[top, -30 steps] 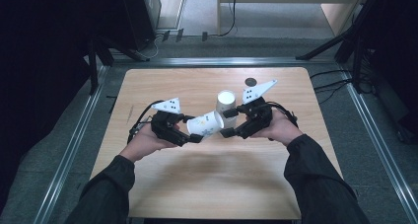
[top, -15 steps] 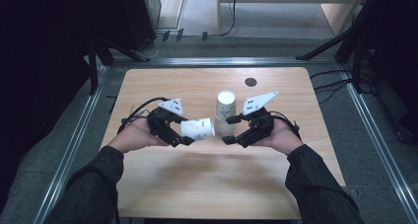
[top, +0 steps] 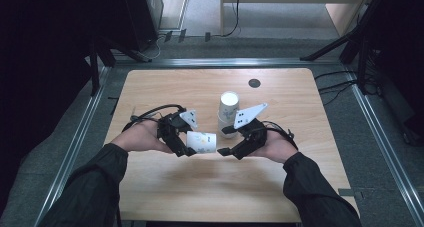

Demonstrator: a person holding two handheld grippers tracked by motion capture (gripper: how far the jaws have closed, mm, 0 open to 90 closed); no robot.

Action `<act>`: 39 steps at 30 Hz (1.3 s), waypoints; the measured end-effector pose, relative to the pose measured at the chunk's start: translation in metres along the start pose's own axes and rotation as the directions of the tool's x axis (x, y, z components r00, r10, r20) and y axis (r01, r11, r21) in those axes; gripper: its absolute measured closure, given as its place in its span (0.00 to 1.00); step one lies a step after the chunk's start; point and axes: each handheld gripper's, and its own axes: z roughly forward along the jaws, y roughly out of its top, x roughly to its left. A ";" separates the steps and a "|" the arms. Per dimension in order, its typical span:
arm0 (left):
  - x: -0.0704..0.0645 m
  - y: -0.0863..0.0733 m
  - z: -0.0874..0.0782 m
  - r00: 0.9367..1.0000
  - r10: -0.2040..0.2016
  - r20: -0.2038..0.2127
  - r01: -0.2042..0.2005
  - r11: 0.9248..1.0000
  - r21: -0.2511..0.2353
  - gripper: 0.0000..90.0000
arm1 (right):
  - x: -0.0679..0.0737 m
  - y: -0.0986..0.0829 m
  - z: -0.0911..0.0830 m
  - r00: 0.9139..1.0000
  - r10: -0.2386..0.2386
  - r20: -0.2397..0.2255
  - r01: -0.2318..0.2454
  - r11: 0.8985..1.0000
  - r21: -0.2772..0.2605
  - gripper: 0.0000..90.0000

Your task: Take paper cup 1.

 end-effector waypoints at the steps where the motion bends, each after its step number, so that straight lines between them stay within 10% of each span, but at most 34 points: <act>1: -0.001 0.001 0.000 1.000 0.003 -0.001 -0.003 1.000 0.008 0.27 | 0.001 0.001 0.002 1.000 0.002 -0.001 -0.002 1.000 0.004 0.28; 39: 0.005 0.014 -0.003 0.999 0.031 0.008 -0.032 0.995 0.099 0.27 | 0.002 0.021 0.046 0.998 -0.054 -0.025 0.055 0.997 0.049 0.35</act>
